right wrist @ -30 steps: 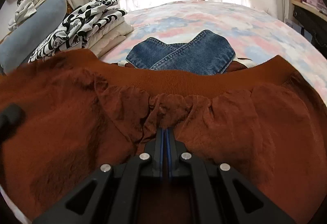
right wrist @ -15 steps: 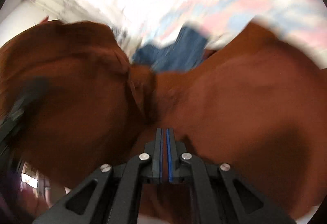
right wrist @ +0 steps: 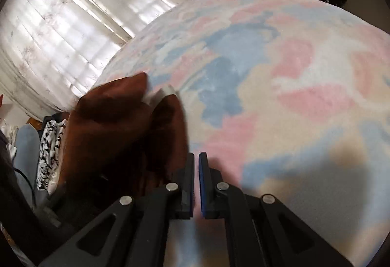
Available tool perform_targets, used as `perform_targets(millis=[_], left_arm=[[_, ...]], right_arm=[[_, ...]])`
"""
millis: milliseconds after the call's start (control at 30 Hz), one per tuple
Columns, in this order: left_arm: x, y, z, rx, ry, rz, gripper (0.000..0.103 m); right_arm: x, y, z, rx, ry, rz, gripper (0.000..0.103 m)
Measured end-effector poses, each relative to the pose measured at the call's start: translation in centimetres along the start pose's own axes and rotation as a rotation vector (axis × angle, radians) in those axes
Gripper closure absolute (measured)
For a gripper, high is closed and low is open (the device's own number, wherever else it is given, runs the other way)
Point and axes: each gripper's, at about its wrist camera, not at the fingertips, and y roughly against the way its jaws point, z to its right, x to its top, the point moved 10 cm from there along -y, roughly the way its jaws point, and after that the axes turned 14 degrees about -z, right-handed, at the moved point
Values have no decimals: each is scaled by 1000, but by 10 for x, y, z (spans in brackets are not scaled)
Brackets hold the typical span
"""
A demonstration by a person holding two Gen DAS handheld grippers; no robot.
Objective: Fold large clothes
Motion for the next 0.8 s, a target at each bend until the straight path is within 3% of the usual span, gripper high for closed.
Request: perform_targets(millis=[100, 200, 267, 333, 400, 533, 633, 800], left_arm=[[0, 2, 0, -39, 12, 6, 88], [0, 5, 0, -80, 9, -12, 80], [-1, 11, 1, -115, -1, -18, 68], [-6, 20, -2, -174, 6, -23, 38], [-13, 37, 3, -277, 27, -18, 22], [-32, 78, -5, -327, 76, 39, 21], [-44, 99, -32, -295, 146, 72, 21], [-49, 104, -96, -187, 270, 63, 22]], right_arm=[[-1, -4, -1, -5, 15, -5, 99], [-1, -9, 5, 2, 1, -25, 99], [0, -8, 7, 18, -15, -27, 99], [2, -4, 7, 28, -25, -20, 99], [1, -2, 7, 33, -26, -17, 98], [1, 2, 8, 51, -30, 1, 80], [3, 7, 3, 61, -17, 22, 71], [7, 27, -7, 134, -14, 66, 69]])
